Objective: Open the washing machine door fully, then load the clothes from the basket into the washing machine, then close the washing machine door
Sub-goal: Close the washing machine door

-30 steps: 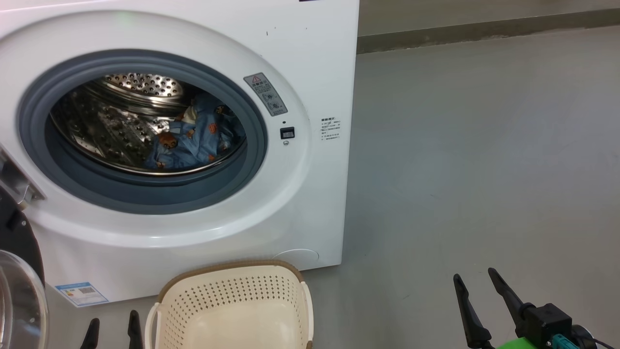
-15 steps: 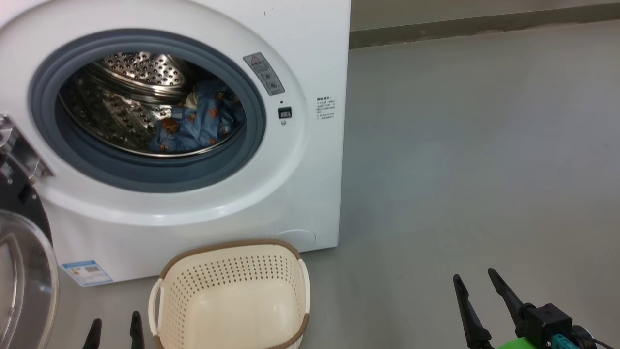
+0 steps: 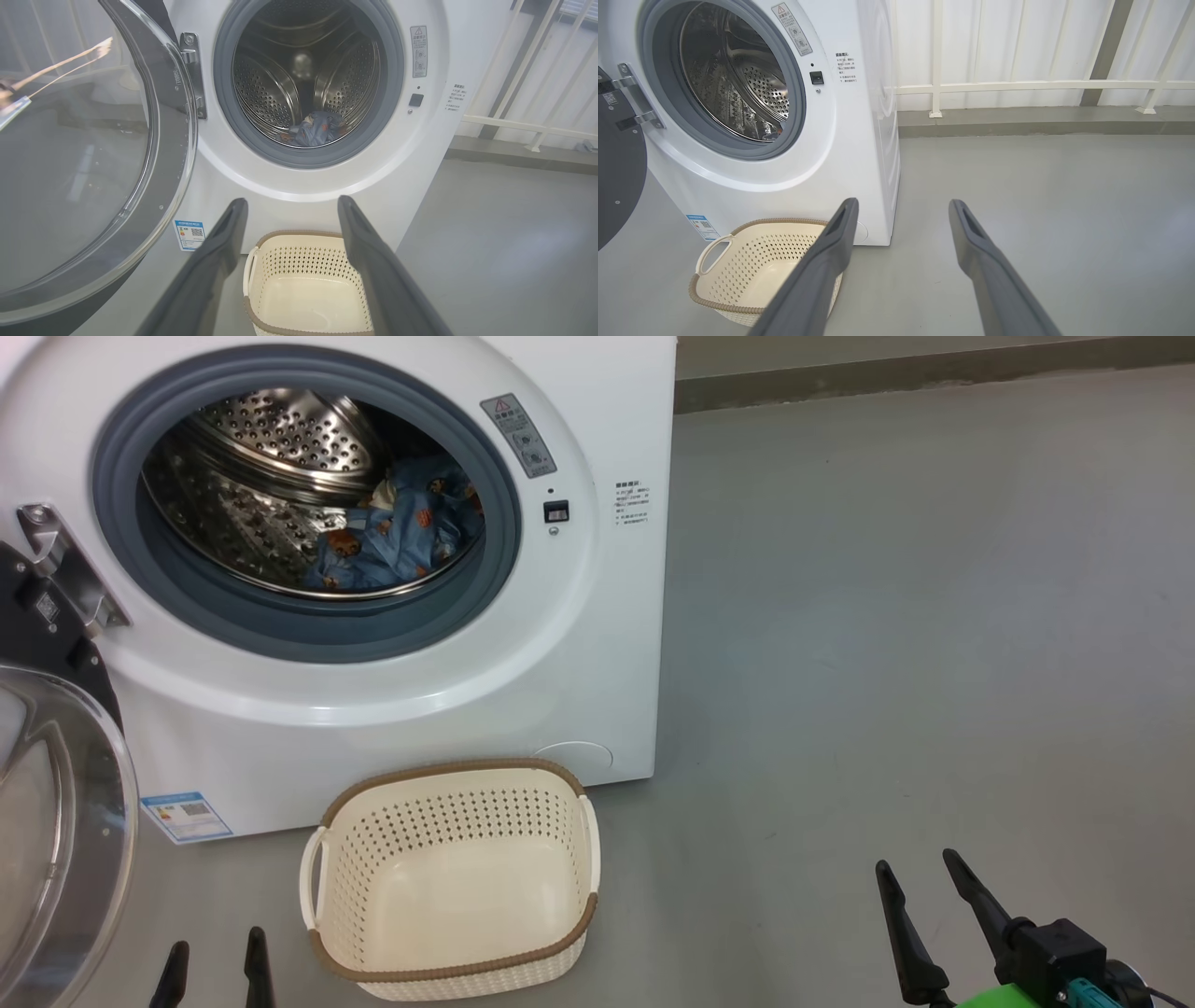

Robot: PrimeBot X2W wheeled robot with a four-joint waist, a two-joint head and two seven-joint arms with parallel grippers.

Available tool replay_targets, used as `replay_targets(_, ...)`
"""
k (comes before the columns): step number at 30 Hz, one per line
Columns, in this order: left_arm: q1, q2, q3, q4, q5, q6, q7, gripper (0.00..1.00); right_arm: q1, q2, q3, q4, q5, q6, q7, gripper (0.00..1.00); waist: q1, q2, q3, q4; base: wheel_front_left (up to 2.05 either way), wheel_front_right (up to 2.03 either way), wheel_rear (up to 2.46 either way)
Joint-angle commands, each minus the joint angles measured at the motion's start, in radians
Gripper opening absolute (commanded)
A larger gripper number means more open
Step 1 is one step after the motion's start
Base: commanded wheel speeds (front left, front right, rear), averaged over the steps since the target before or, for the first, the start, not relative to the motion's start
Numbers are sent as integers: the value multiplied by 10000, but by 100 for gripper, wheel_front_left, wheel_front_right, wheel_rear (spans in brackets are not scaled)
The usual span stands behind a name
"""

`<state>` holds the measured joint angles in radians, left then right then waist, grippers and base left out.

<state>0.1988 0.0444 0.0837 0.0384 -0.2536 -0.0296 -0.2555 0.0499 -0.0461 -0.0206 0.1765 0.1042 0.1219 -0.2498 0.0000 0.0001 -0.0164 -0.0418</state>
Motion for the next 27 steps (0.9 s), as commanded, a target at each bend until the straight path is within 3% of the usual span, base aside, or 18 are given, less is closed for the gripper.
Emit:
replay_targets(1,-492,58,363,-307,22,57,-63,100,-170,-41,229,-287,63,88,-120,100,0,-1,-8,15,0,0,0)
replay_targets(15,-524,58,416,-326,-65,-13,-63,100,-169,-41,259,-320,46,88,-120,100,0,-1,52,150,0,0,0)
replay_targets(27,-563,58,468,-245,-130,149,-63,100,-143,-41,342,-381,19,88,-120,100,0,-1,58,1270,0,0,0)
